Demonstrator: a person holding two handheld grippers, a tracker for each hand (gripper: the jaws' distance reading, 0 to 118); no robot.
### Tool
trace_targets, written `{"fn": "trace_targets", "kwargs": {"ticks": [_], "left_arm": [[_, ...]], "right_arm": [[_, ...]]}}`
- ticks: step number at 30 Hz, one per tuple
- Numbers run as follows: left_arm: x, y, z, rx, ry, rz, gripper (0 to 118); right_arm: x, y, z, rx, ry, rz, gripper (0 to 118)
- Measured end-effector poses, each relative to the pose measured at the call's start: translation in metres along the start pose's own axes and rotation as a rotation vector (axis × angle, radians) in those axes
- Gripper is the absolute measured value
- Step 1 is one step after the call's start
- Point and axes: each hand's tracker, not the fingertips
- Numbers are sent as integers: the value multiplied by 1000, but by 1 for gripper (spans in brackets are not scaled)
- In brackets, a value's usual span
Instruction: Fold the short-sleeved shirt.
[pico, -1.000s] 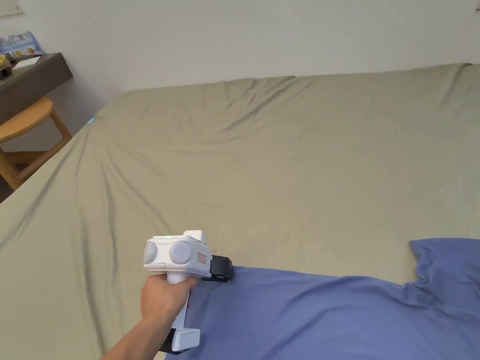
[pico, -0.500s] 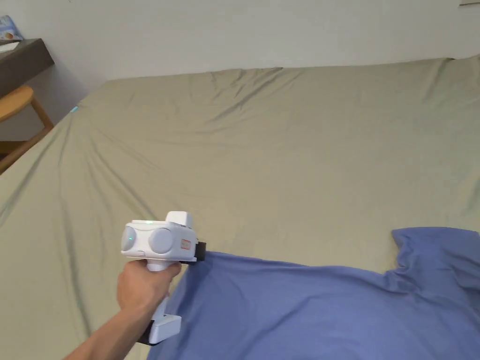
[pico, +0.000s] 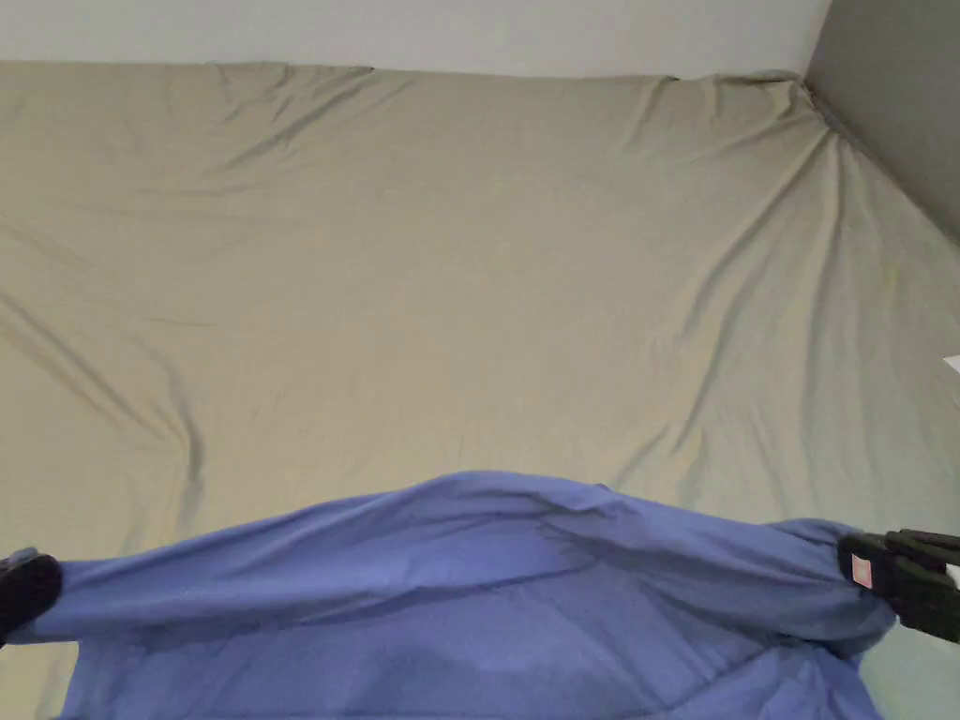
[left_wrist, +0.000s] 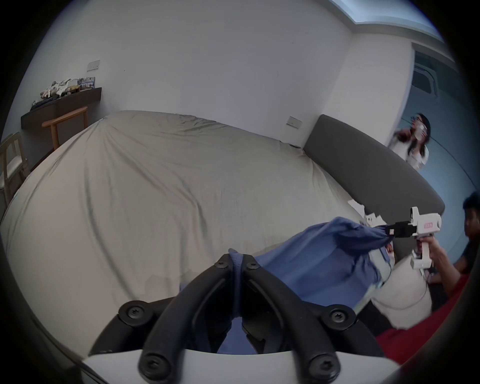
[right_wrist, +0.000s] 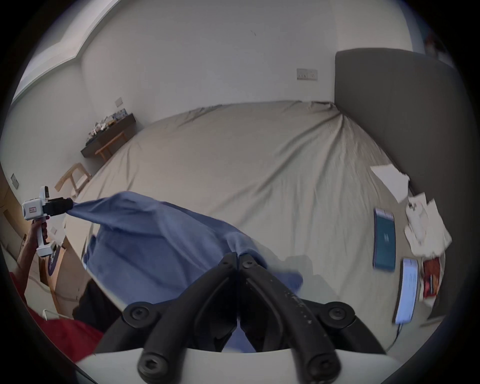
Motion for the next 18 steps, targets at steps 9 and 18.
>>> {"fn": "trace_targets", "kwargs": {"ticks": [9, 18], "left_arm": [[-16, -117, 12, -127, 5, 79, 5], [-30, -145, -16, -189, 48, 86, 5]], "right_arm": [[17, -133, -19, -217, -99, -69, 1], [32, -142, -35, -226, -103, -54, 1]]}}
